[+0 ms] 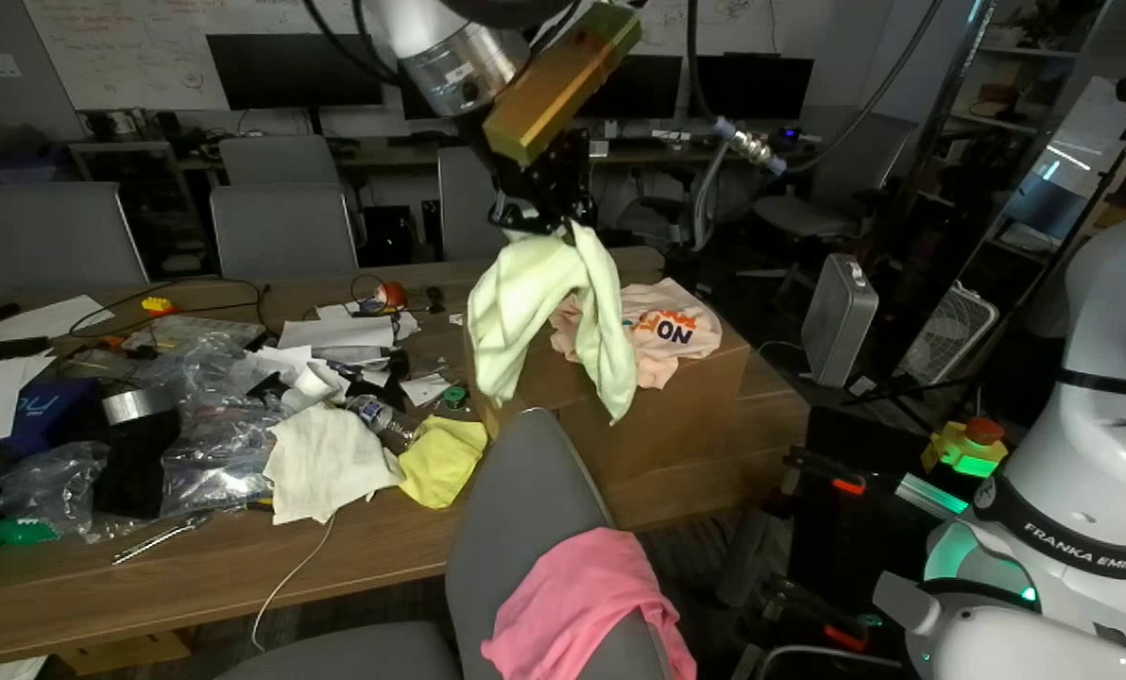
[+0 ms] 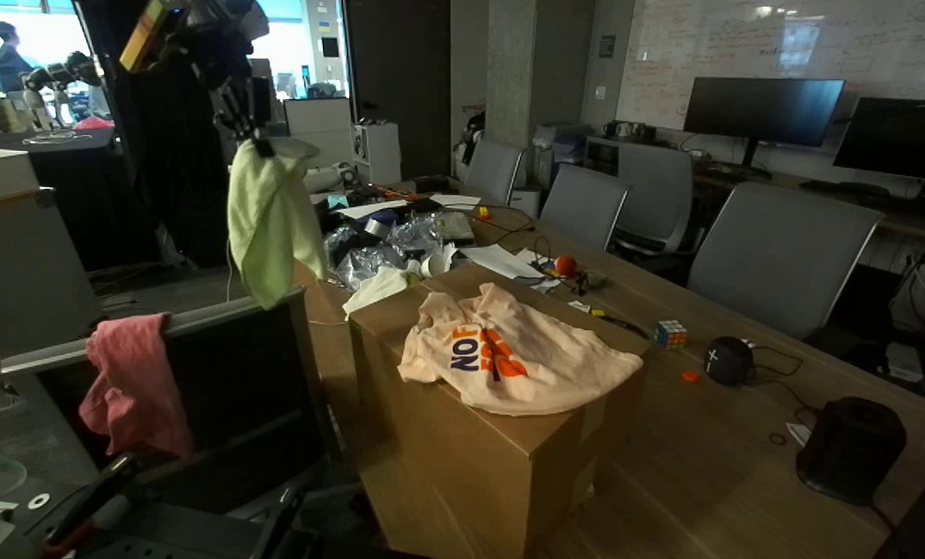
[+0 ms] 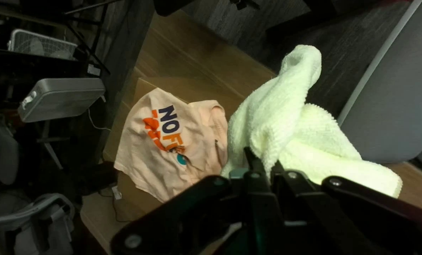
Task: Put the towels on the table
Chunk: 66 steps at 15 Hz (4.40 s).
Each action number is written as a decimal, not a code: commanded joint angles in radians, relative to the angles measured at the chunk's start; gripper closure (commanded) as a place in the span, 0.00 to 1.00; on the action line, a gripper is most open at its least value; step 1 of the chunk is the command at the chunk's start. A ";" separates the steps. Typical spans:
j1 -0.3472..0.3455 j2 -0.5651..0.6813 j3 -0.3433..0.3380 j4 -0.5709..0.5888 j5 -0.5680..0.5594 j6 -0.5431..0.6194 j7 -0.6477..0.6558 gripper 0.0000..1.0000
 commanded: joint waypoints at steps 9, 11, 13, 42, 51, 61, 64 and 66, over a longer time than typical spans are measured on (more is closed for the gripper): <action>-0.277 -0.159 -0.128 0.005 0.079 0.014 0.050 0.99; -0.300 -0.168 -0.141 0.009 0.079 0.049 0.105 0.99; -0.322 -0.175 -0.155 0.019 0.070 0.095 0.160 0.99; -0.170 -0.220 0.035 -0.259 0.113 -0.147 -0.046 0.00; -0.031 -0.117 0.169 -0.335 0.078 -0.164 -0.247 0.00; 0.074 0.002 0.218 -0.304 0.083 -0.014 -0.231 0.00; 0.078 -0.003 0.210 -0.297 0.112 0.120 -0.183 0.00; 0.080 -0.001 0.208 -0.290 0.136 0.197 -0.147 0.00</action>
